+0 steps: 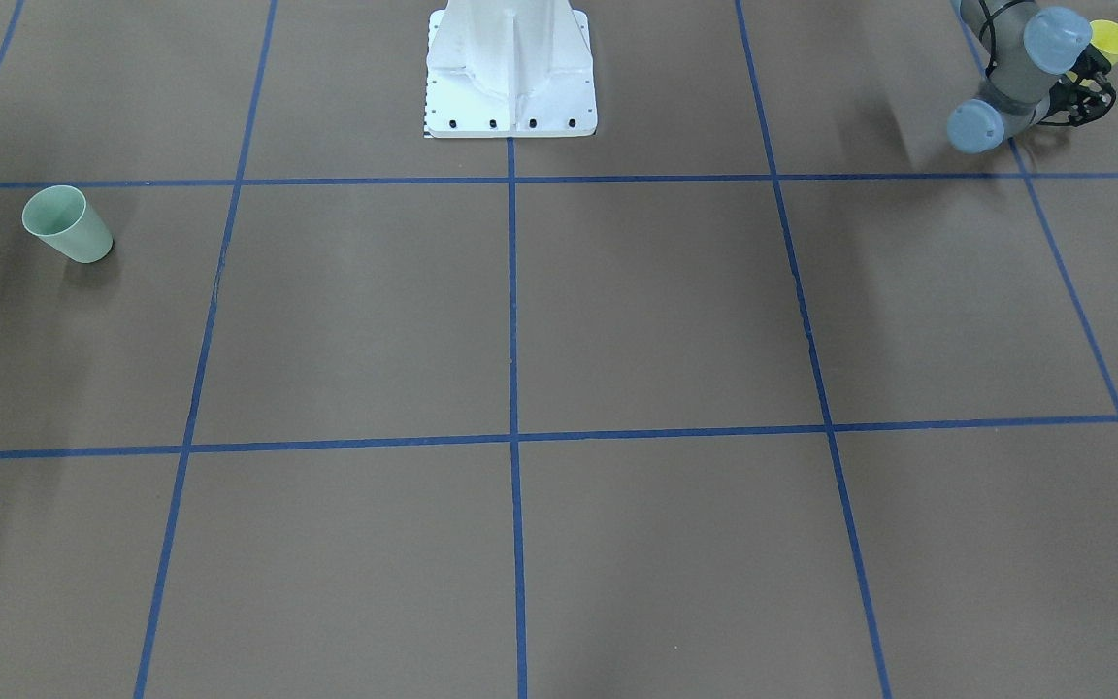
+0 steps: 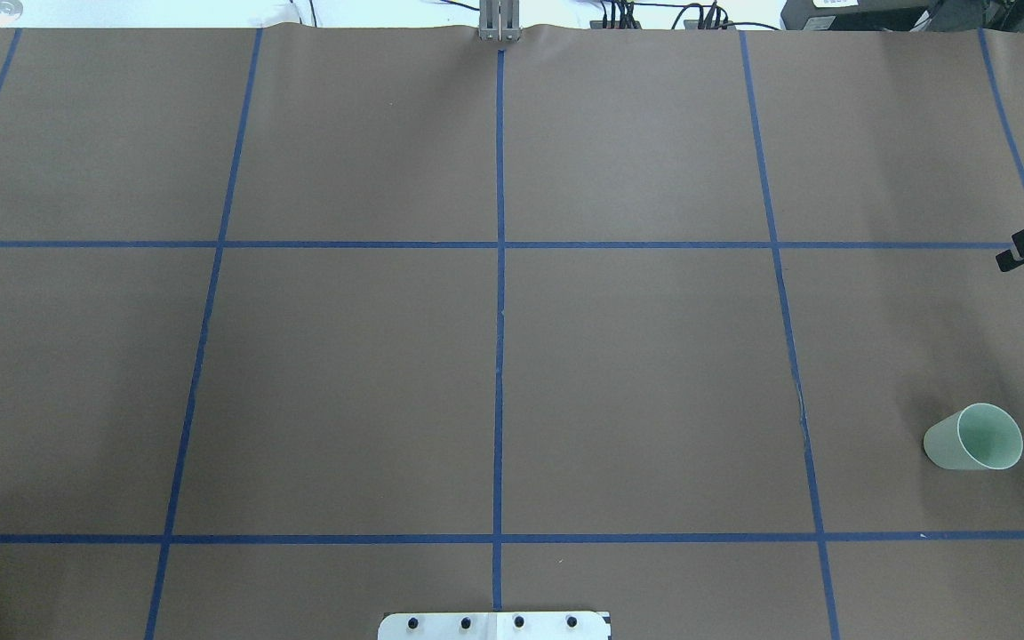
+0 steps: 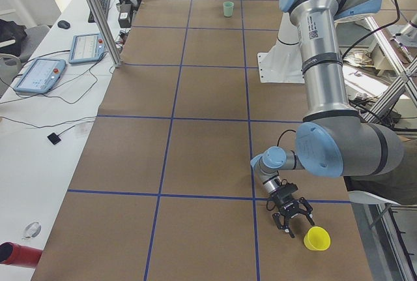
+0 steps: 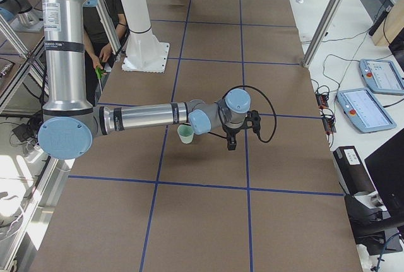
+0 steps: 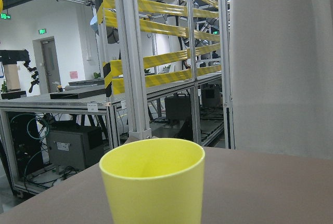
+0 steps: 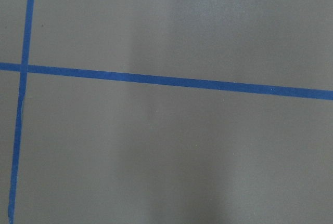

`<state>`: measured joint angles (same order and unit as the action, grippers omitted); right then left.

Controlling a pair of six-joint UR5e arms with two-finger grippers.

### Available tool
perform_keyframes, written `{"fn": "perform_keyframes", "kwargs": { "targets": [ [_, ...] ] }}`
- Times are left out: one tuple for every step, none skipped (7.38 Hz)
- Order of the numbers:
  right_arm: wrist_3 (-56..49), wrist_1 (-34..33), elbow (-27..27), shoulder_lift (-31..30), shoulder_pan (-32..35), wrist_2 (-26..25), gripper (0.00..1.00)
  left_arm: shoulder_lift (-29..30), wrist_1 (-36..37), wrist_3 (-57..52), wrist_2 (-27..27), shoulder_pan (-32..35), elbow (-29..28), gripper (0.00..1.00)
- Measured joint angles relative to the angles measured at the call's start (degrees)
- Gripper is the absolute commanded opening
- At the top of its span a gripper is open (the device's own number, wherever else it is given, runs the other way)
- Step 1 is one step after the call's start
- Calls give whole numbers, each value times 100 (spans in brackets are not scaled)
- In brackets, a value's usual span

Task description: Transfer and stack yellow cup on green cup

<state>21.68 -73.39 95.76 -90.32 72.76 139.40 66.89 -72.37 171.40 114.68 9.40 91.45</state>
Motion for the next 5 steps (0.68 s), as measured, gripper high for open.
{"fn": "perform_keyframes", "kwargs": {
  "targets": [
    [2, 17, -2, 2, -23, -2, 100, -5, -9, 8, 66, -12, -47, 99],
    [3, 23, -4, 5, -50, -8, 100, -8, -12, 17, 142, -25, -80, 99],
    [3, 26, -4, 8, -72, -13, 100, -9, -20, 22, 198, -33, -114, 99],
    [3, 27, -4, 20, -81, -18, 100, -9, -64, 24, 252, -43, -175, 99],
    [3, 27, -4, 40, -87, -21, 100, -9, -150, 24, 312, -58, -275, 99]
  ]
}}
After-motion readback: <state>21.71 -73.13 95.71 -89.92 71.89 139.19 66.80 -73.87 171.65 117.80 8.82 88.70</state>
